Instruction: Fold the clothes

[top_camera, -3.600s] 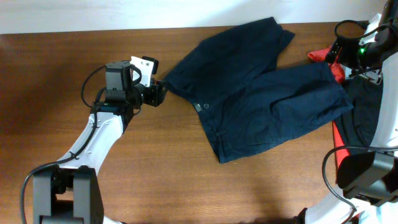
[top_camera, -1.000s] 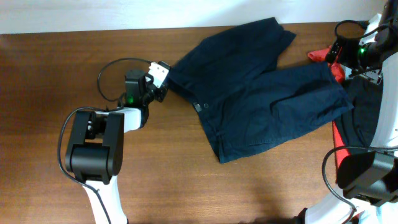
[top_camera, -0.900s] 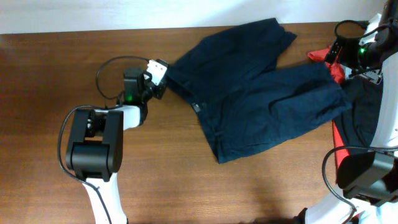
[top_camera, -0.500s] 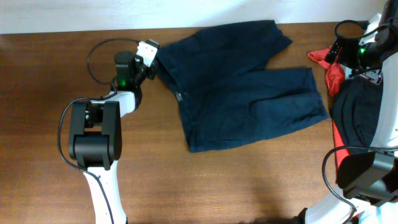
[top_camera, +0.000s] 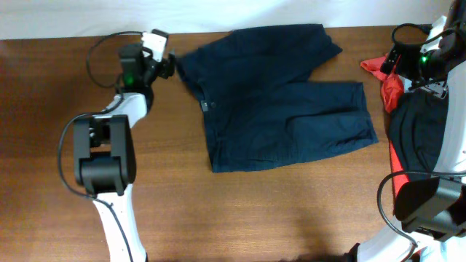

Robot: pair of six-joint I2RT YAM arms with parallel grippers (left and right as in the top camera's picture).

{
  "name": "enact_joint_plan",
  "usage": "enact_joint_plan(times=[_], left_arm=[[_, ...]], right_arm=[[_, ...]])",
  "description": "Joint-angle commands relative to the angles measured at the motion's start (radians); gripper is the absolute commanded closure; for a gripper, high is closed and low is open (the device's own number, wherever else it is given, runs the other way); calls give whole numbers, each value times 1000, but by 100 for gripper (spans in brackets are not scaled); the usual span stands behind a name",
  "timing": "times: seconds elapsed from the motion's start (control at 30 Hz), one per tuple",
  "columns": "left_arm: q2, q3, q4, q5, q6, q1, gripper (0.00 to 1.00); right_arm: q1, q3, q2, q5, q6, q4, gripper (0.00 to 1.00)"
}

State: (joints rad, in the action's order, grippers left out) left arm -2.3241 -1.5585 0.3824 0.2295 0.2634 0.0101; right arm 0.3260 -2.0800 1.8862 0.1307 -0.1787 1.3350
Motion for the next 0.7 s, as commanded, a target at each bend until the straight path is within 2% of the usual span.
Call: enact_joint_plan(times=[0.0,0.13,0.23,0.27,0.3,0.53,0.6,0.67], left_arm=[[185,-19,-107,15,-53,29,25],[298,-19,-269,-18,-53,44,21],[381,-19,-460,-8,-54,45,20],[410,-19,-535,-1,-54,41,7],[437,-19,-608,11,-54,37,1],[570,-19,-986,209,-98,3,1],[577,-18,-1121,204,-117,-9,1],[574,-7,-1198,153,-230,-12,1]], right_arm=[[2,-5,3,-9,10,0,2],[2,-5,3,-9,10,0,2],[2,-5,3,-9,10,0,2],[2,-5,3,-9,10,0,1],[2,-5,3,-9,10,0,2],[2,-5,3,-9,10,0,2],[2,-5,3,-9,10,0,1],[2,-5,3,-9,10,0,1]])
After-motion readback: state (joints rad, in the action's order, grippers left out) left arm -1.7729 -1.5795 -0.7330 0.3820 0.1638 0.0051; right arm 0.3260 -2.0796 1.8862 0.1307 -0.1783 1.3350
